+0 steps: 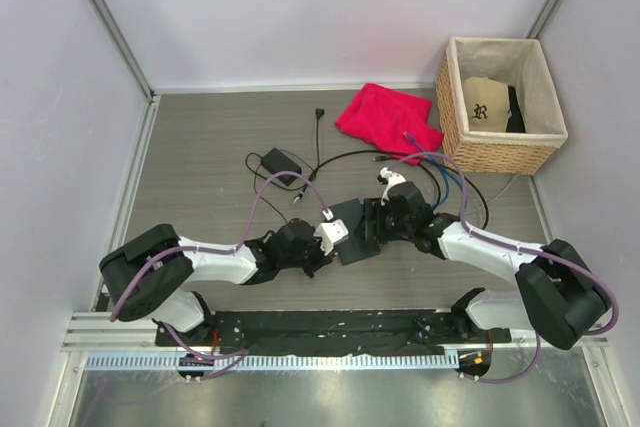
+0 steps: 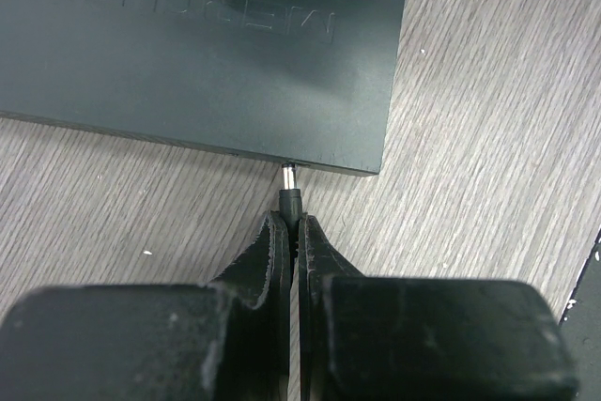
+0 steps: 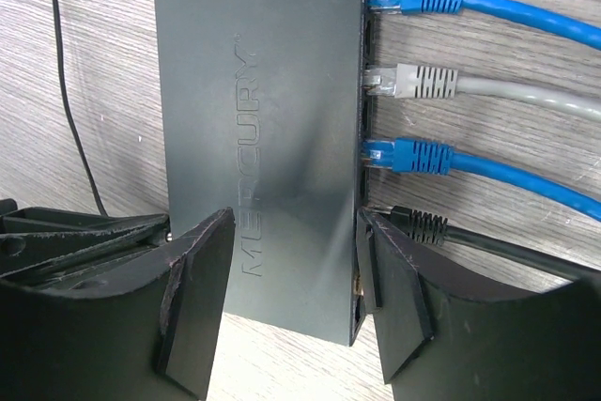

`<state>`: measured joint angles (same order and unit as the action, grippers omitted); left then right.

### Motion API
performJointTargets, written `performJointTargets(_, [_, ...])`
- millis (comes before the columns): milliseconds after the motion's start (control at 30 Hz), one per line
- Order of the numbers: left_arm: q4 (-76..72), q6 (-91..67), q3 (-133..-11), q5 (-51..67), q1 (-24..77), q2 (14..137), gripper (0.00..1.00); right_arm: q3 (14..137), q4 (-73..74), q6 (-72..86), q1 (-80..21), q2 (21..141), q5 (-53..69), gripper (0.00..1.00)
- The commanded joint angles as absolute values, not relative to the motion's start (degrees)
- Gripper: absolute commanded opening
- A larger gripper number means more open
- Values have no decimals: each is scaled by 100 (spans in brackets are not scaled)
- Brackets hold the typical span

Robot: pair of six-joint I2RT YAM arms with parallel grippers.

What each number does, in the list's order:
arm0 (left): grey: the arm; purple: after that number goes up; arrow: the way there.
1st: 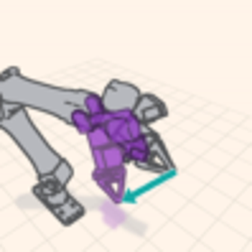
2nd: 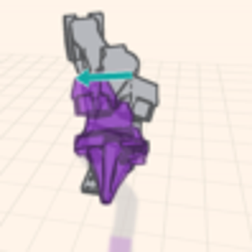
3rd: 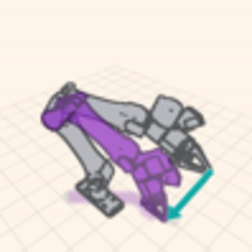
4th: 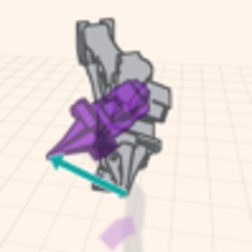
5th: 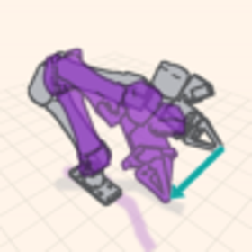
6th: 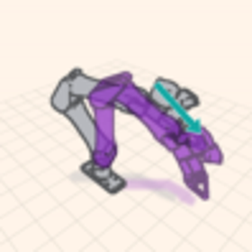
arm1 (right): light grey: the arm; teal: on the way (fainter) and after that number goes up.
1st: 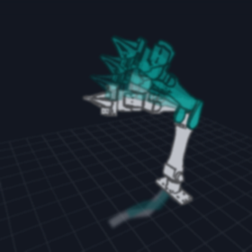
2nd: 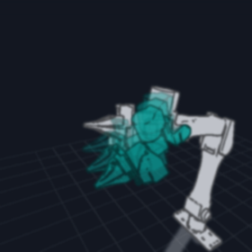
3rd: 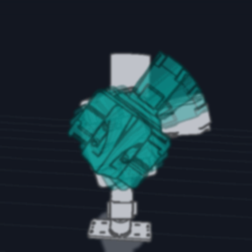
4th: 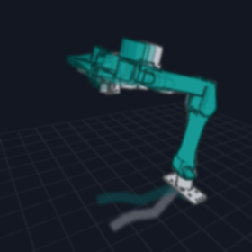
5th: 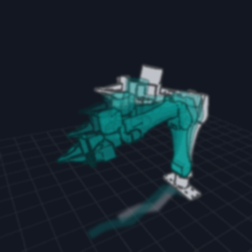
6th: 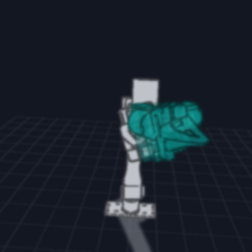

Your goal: Insert the plug into the switch port

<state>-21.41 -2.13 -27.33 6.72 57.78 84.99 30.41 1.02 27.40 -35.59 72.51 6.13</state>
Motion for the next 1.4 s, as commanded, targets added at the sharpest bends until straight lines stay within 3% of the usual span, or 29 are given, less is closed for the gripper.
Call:
performJointTargets(0, [-1995,-123,-2848,1019,5880,8455,0,3226,-44,2795,-3586,7356,835,62])
performJointTargets(633, [-1494,-18,-3252,1011,5941,8622,0,3225,-97,2865,-3577,7453,1019,61])
performJointTargets(1367, [-3454,-518,-3532,194,5941,9097,0,2988,-360,3515,-3621,7769,2443,55])
